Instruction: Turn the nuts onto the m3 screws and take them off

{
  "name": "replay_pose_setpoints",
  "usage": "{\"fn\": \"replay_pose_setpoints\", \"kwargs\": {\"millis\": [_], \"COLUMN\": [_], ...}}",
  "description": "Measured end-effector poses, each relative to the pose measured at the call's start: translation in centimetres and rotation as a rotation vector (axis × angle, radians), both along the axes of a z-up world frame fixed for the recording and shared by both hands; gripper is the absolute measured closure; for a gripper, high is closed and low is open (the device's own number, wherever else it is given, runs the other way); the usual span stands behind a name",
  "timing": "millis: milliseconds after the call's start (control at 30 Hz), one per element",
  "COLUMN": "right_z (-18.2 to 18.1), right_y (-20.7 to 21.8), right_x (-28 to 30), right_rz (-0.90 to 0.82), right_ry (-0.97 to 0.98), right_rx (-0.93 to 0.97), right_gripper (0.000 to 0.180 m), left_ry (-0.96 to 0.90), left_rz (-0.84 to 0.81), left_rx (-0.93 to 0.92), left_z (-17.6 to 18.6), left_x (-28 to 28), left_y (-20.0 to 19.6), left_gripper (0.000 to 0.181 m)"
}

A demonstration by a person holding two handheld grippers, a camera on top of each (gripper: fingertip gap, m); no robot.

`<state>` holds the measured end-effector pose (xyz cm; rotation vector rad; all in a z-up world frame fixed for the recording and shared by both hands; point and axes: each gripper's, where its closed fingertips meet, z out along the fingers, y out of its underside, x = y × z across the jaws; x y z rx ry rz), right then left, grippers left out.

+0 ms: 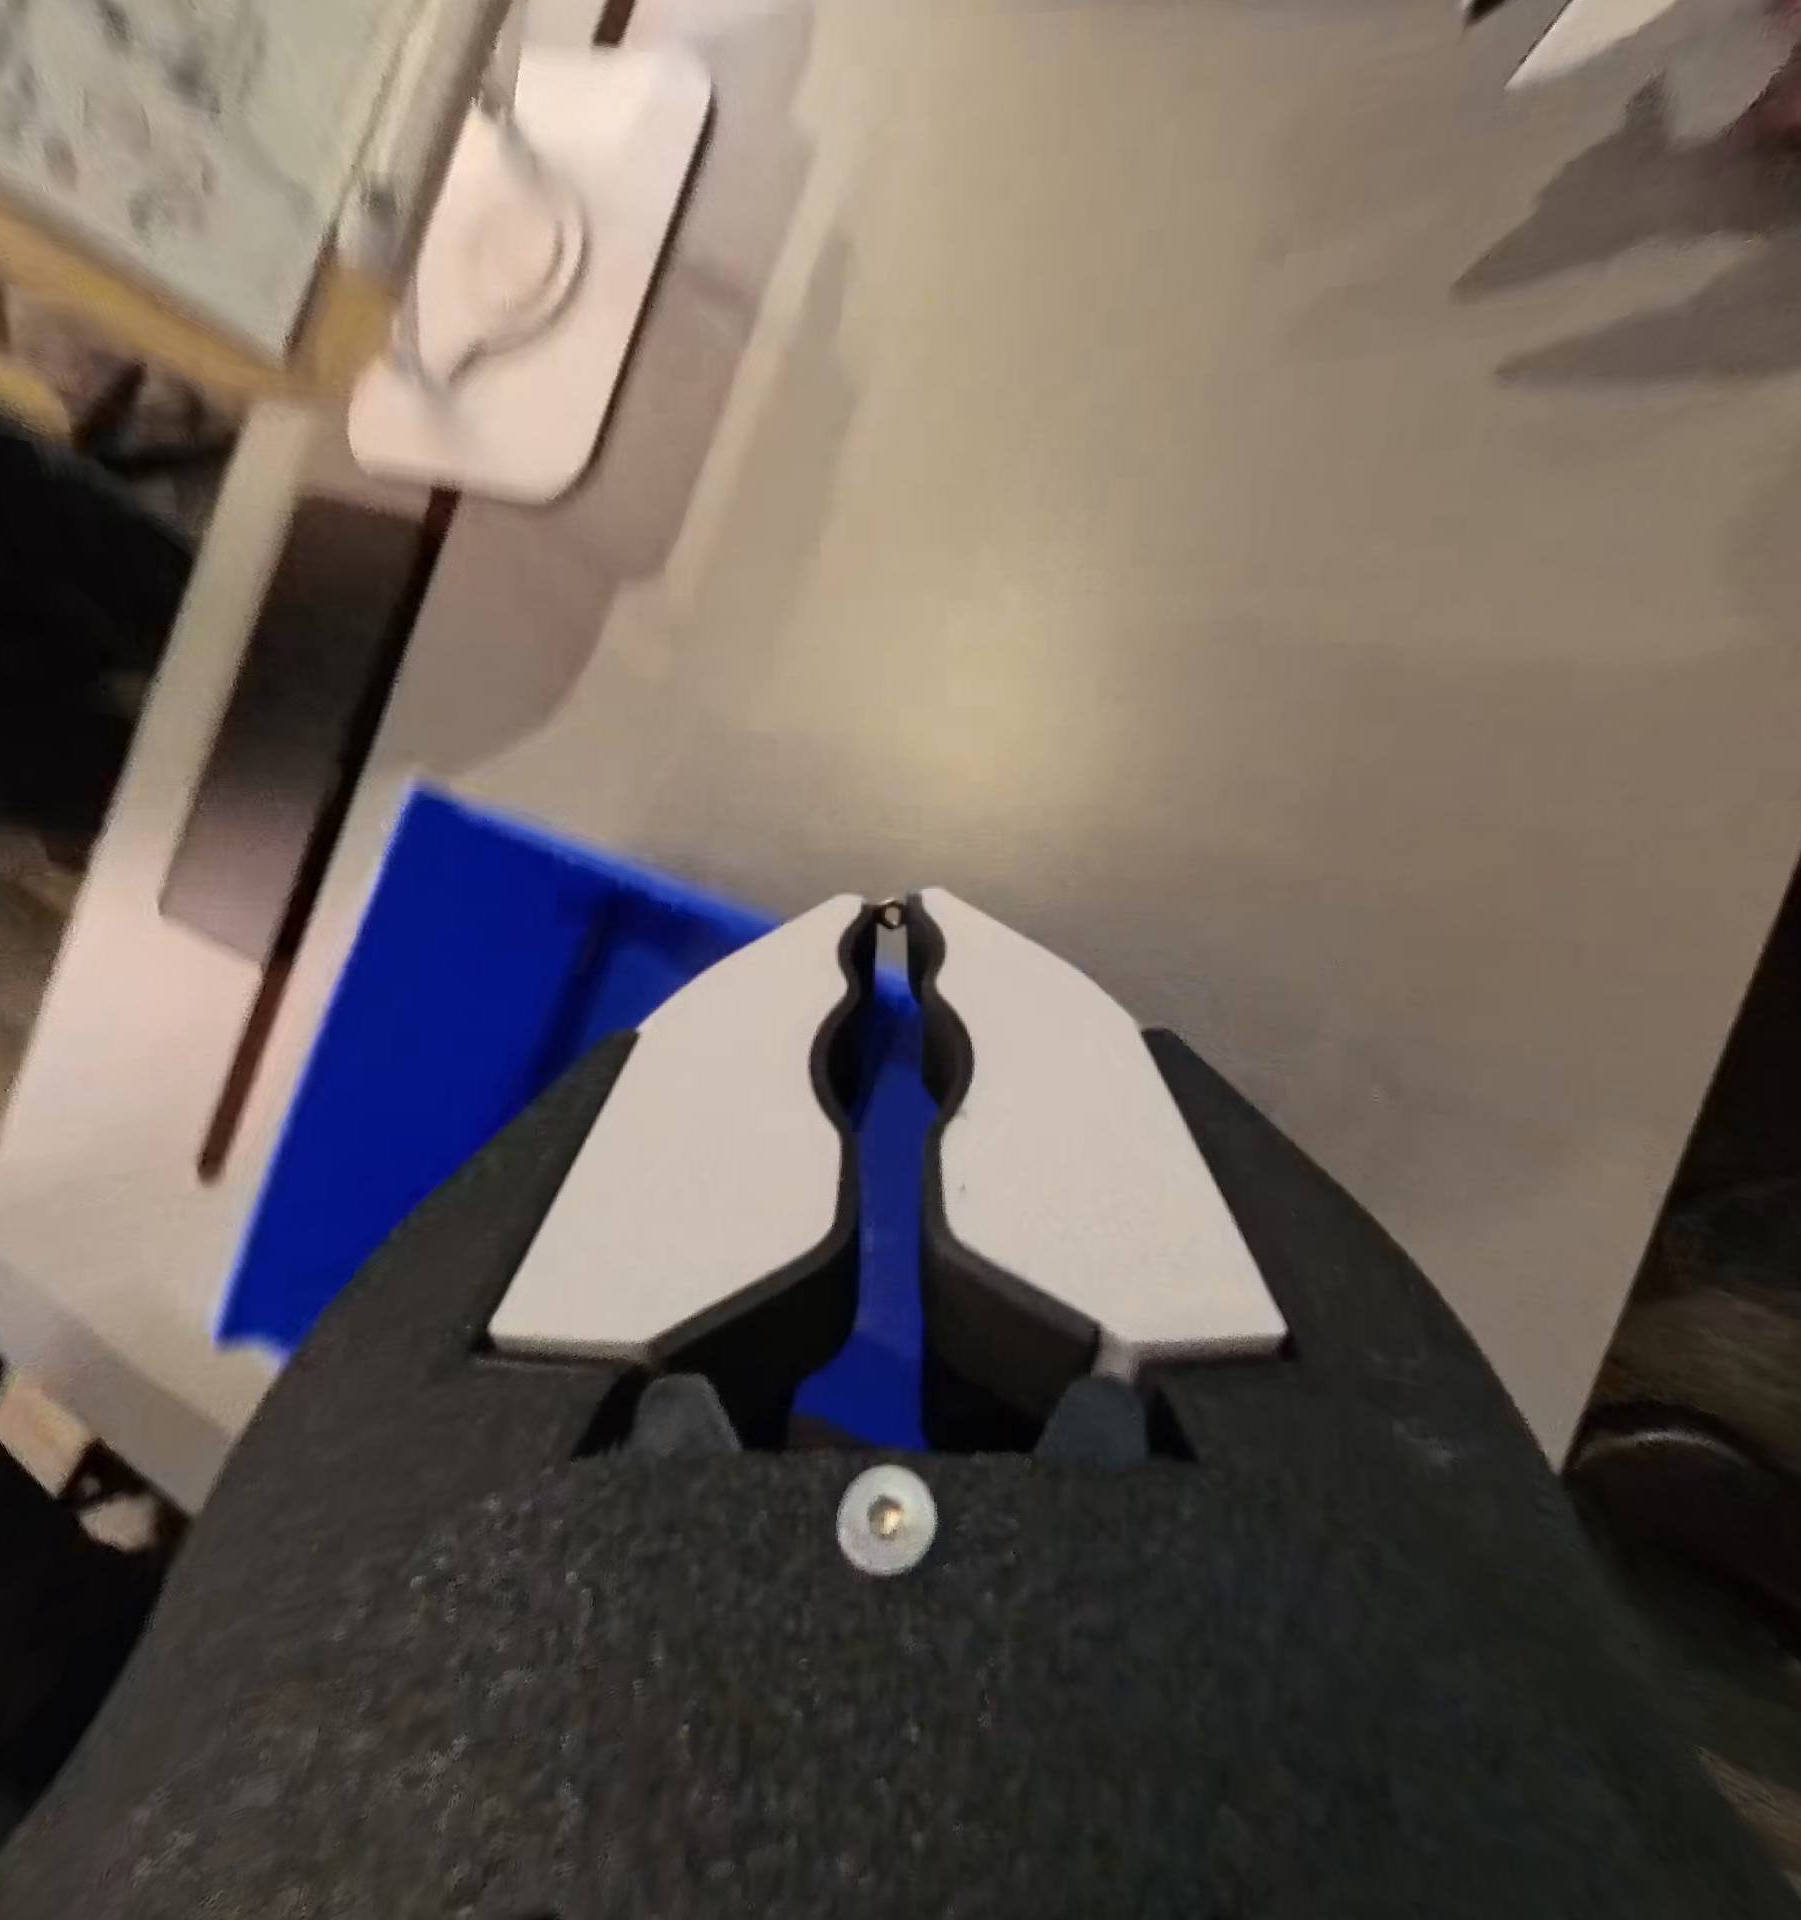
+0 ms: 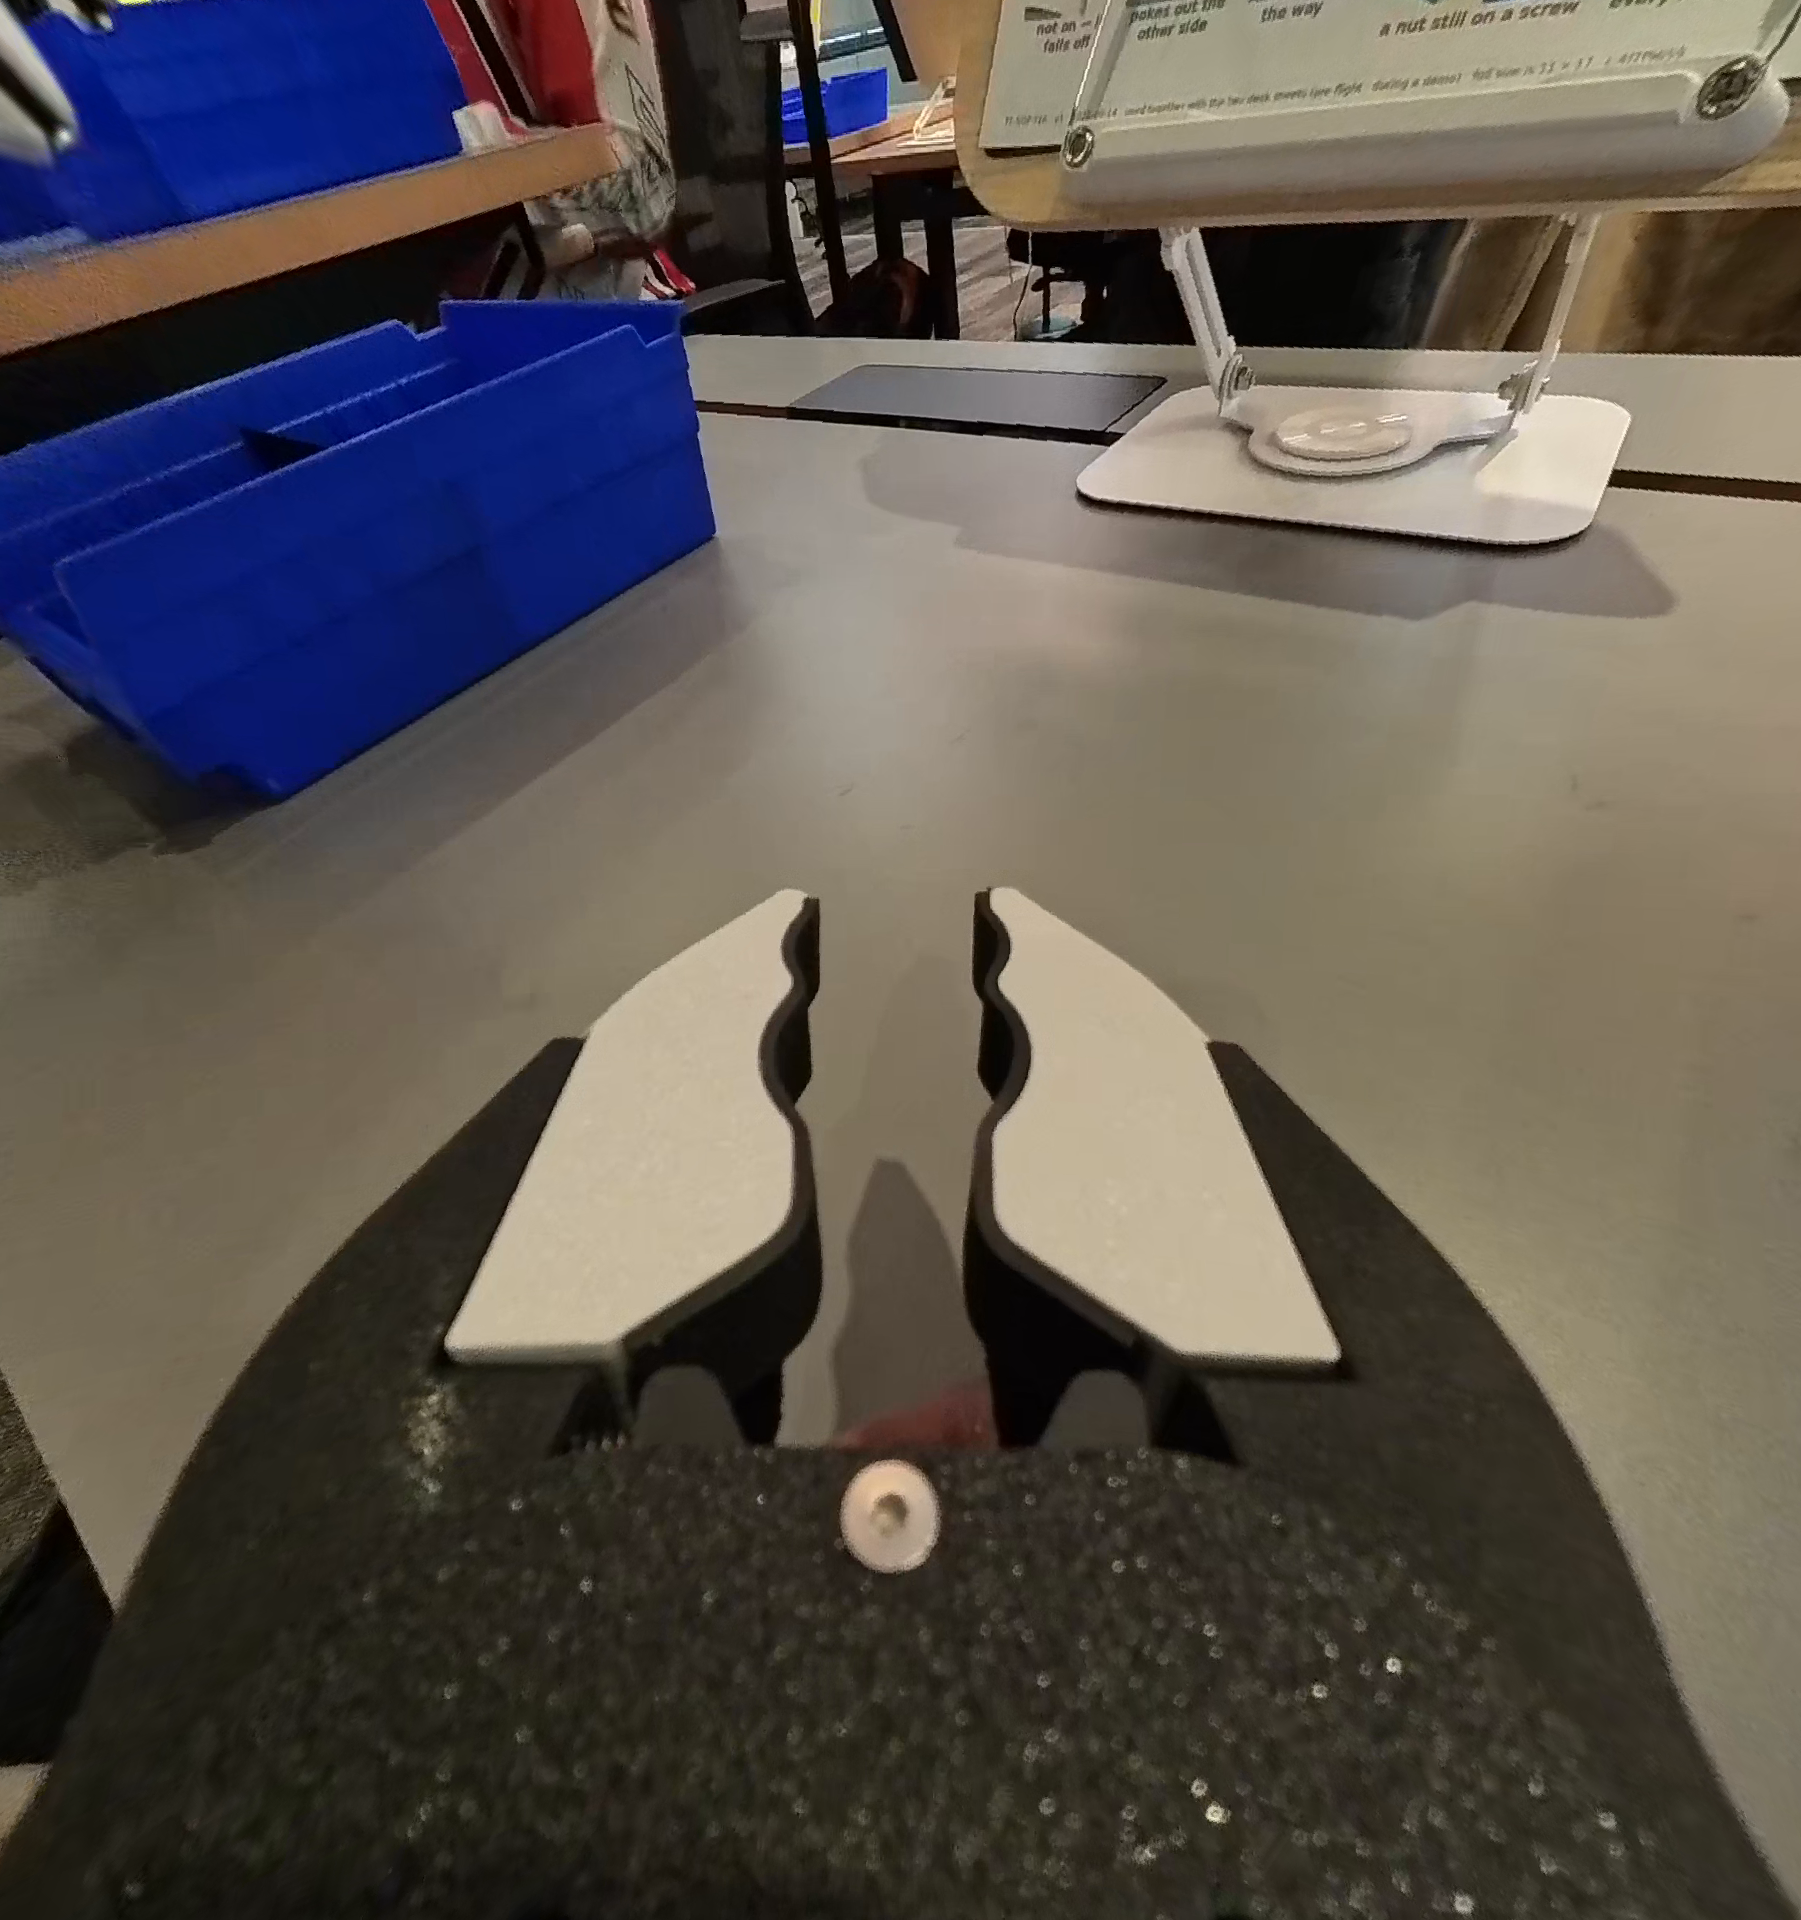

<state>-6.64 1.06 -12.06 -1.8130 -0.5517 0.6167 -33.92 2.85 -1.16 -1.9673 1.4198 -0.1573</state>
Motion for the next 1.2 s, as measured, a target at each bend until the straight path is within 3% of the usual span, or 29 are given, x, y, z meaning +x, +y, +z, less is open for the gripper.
{"fn": "replay_pose_setpoints", "kwargs": {"millis": [33,133,267,500,967,1133,1200], "right_z": [0.0,0.1,-0.2,-0.1,0.0,0.0,0.0], "right_y": [0.0,-0.2,-0.1,-0.2,-0.4,-0.4,-0.4], "right_x": [0.0,-0.1,-0.2,-0.4,-0.3,-0.3,-0.3], "right_rz": [0.0,0.002,0.008,0.013,0.031,0.033,0.034], "right_ry": [-0.002,-0.009,-0.026,-0.036,-0.006,-0.002,0.006], "right_rx": [0.002,0.016,0.003,0.018,0.004,0.001,0.0], "right_gripper": [0.152,0.153,0.154,0.154,0.154,0.154,0.155], "left_ry": [0.003,0.055,0.113,0.271,0.381,0.379,0.317], "left_rz": [-0.044,-0.151,-0.223,-0.257,-0.249,-0.235,-0.219], "left_rx": [0.0,-0.023,-0.148,-0.301,-0.407,-0.4,-0.385], "left_z": [0.1,-1.6,-6.5,-14.1,-18.3,-18.1,-16.5], "left_x": [2.1,8.1,14.7,19.8,20.0,19.9,20.0], "left_y": [0.1,1.9,5.8,10.2,11.5,11.6,11.5], "left_gripper": [0.176,0.176,0.176,0.176,0.172,0.162,0.157]}}
